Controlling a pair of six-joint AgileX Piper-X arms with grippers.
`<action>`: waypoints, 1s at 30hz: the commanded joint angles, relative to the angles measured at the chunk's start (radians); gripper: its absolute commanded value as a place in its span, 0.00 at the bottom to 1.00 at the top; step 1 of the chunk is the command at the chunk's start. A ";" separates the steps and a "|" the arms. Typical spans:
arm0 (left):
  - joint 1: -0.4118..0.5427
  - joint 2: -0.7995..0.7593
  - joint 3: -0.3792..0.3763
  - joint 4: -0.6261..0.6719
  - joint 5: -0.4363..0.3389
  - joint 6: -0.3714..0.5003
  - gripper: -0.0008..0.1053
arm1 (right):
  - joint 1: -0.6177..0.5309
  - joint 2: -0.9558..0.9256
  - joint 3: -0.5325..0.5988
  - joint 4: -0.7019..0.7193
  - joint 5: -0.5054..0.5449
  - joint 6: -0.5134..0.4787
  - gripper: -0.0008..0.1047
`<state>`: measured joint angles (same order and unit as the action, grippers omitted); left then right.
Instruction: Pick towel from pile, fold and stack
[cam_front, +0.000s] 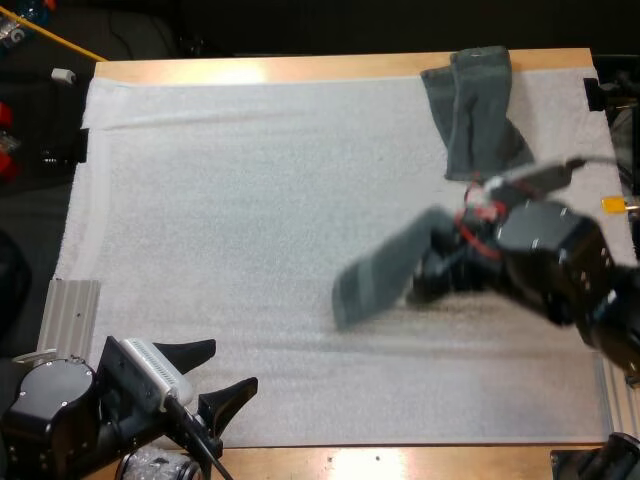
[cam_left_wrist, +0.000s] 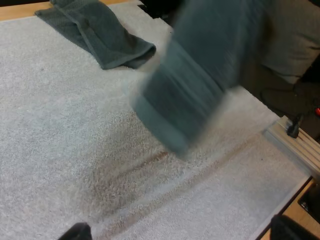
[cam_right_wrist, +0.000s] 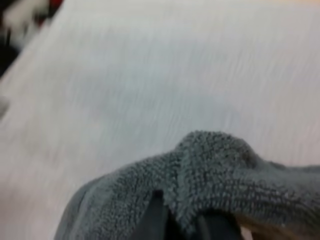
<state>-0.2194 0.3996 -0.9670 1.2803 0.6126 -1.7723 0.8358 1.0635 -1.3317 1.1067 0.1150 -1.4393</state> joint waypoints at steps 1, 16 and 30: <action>-0.002 0.000 -0.006 0.001 0.005 -0.003 0.65 | 0.028 -0.017 -0.009 0.072 -0.021 0.038 0.01; -0.002 0.000 -0.006 0.001 0.008 -0.037 0.65 | 0.134 0.249 0.147 0.011 0.045 0.144 0.01; -0.002 0.000 -0.006 0.001 0.020 -0.048 0.65 | 0.111 0.576 -0.161 -0.150 -0.040 0.001 0.75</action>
<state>-0.2194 0.3996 -0.9670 1.2803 0.6195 -1.8064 0.9501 1.6477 -1.4833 0.9470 0.0857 -1.4240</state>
